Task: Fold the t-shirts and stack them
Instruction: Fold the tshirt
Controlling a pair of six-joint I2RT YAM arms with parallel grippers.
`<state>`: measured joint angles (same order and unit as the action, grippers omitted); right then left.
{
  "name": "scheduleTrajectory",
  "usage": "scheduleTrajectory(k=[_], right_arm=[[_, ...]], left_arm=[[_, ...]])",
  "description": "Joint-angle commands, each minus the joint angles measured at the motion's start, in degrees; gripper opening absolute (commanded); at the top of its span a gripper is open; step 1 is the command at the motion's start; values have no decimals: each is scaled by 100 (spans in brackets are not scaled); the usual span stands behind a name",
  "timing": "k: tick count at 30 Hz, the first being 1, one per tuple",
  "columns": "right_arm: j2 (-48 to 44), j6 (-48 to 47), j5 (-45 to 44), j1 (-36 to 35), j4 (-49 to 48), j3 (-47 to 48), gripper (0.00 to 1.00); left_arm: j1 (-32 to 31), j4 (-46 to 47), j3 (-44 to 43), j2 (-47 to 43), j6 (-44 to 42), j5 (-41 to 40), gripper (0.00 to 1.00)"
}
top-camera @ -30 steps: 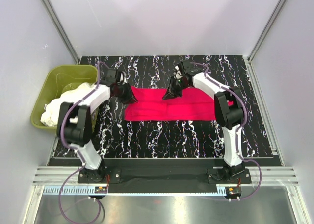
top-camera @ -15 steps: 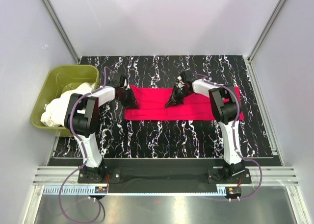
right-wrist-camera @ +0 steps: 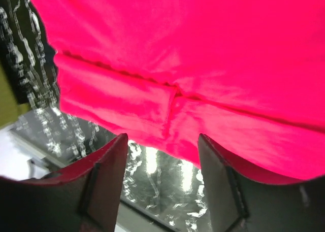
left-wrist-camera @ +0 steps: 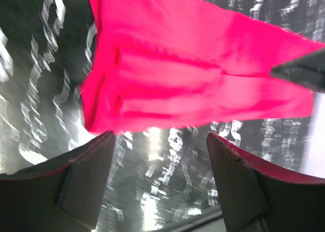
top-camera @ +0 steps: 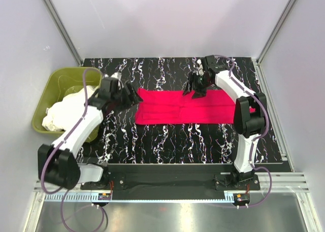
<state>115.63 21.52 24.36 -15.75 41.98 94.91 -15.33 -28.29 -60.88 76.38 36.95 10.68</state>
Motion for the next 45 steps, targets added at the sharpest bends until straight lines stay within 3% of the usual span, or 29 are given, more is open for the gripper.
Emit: scheduleTrajectory(k=[1,4,8,10,15,18,22,23,25,32,36,39,40,41,43,45], right_arm=[[-112,-622,-852,1,591,552,66],[-32,-833,-1195,2,934,948,68],[-155,-912,-1399,45,1032,915,74],[-243,-930,-1451,72,1041,784,80],[-287,-1079,-1583,125,1208,783,82],[-296,-1132,-1627,212,1199,783,82],[-217,-1211,-1601,300,1216,835,82],[-112,-1237,-1601,309,1234,871,82],[11,-1282,-1662,309,1278,976,81],[275,-1510,-1601,309,909,810,83],[495,-1668,-1540,318,759,861,85],[723,-1800,-1452,309,795,1055,85],[767,-1852,-1452,309,855,1099,85],[863,-1923,-1486,300,900,1143,85],[969,-2125,-1539,283,1075,1319,85],[1049,-2378,-1705,265,1146,1354,85]], left_arm=[[-40,393,1329,-254,1687,-109,76],[-197,982,1902,-360,2516,-503,77],[-637,1765,2019,-177,3019,-1496,79],[-804,1783,1836,243,3238,-1788,79],[-945,1528,1579,852,3477,-2201,77],[-937,1397,1545,1194,3574,-2412,68],[-858,1239,1221,1589,2927,-2553,45],[-796,1195,1115,1678,2741,-2579,23],[-489,1116,747,1975,2180,-2597,3],[127,720,-1336,3162,482,-3132,0],[294,589,-2829,4346,-450,-3151,0],[303,317,-4314,5234,-1355,-3177,14],[303,168,-4892,5386,-1653,-3168,34],[303,53,-5116,5509,-1725,-3264,45],[303,-219,-5389,5537,-1622,-3361,57],[277,-212,-5242,5136,-1490,-3327,77]])
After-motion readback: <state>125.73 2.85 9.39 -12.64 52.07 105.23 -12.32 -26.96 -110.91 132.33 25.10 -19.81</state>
